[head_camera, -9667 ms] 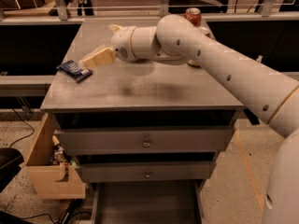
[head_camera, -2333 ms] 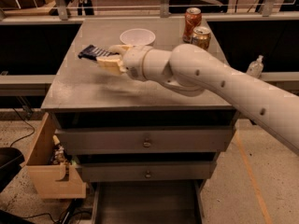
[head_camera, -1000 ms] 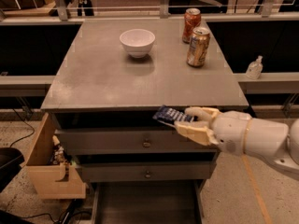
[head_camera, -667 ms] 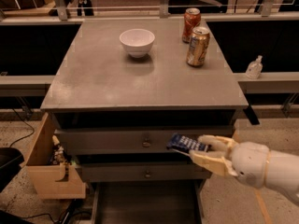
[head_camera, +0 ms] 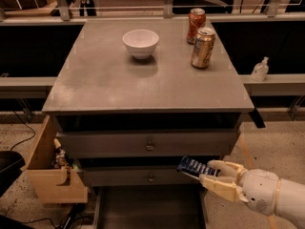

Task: Place rxbar blueberry into bottom drawer

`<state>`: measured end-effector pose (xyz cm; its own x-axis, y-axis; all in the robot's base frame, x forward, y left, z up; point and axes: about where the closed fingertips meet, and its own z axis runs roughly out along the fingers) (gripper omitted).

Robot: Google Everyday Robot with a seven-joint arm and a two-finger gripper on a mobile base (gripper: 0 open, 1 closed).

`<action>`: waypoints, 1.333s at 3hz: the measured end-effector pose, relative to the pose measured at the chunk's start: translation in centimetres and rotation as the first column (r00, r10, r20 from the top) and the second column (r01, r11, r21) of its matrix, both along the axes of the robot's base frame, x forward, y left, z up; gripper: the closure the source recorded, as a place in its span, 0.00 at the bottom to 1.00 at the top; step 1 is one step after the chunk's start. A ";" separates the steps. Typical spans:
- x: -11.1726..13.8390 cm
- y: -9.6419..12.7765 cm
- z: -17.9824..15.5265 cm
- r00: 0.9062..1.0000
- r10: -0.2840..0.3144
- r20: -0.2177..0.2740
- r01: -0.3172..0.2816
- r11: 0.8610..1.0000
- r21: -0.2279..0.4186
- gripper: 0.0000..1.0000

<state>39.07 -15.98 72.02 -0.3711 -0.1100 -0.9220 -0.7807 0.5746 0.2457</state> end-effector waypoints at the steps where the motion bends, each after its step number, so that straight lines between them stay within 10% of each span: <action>1: -0.7 1.9 -3.5 0.999 0.036 -0.012 -0.036 0.999 0.000 1.00; 4: -3.0 2.3 -24.7 0.981 0.099 -0.167 -0.125 0.981 -0.149 1.00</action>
Offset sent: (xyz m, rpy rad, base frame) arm -0.0403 0.0390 -0.1679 -0.1137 0.1356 0.0773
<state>36.04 -13.66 47.37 -0.4878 -0.2986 -0.8203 -0.8008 0.5272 0.2843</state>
